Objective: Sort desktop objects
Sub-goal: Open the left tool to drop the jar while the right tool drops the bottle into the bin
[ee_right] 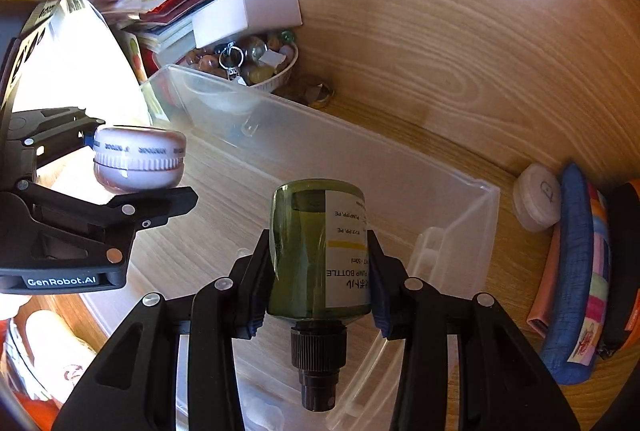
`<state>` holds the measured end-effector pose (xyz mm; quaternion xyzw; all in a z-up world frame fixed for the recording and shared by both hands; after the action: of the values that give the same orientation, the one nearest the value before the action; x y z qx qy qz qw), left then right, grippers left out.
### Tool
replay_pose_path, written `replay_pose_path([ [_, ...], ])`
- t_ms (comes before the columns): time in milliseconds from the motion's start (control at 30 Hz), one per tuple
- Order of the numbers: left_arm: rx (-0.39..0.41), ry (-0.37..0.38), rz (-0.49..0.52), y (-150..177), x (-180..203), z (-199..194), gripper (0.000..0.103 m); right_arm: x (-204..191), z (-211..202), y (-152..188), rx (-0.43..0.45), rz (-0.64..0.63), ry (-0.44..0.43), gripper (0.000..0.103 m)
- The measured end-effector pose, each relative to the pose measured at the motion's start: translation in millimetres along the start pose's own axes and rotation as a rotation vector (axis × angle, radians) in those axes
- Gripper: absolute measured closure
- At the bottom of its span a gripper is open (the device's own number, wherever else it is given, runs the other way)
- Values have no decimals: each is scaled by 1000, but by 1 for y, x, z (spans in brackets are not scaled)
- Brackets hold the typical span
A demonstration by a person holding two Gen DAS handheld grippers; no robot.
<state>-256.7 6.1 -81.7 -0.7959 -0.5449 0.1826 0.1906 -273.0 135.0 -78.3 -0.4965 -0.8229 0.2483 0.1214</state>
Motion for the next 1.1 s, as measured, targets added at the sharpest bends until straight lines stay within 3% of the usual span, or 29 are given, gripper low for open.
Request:
replay_pose_path([
  [300,15,-2,7,-3,1,2,38,-9,1,2,14,-34,54,63],
  [433,29,-9,11,0,0,-5,38,-12,-3,4,38,-39,69,46],
  [533,47,-26,11,5,-3,-17,37,-13,-12,6,62,-24,63,44],
  [800,143,-78,5,18,-2,-56,29,-14,-58,19,153,25,33,39],
  [967,219,-136,13,31,6,-88,28,-13,-94,34,247,49,15,27],
  [1100,291,-137,-3,45,11,-115,17,-18,-127,50,341,52,22,27],
])
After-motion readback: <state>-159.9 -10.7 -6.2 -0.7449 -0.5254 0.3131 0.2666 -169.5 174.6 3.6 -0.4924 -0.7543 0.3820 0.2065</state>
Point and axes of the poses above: each gripper's, at about its wrist camera, not at the fingertips, and z roughly the way its jaws point, x to its right, y to its underside, the point moved 2 cm from there along z, roughly the way its jaws point, and after that the axes turned 10 degrees about z, right-handed, at the moved point
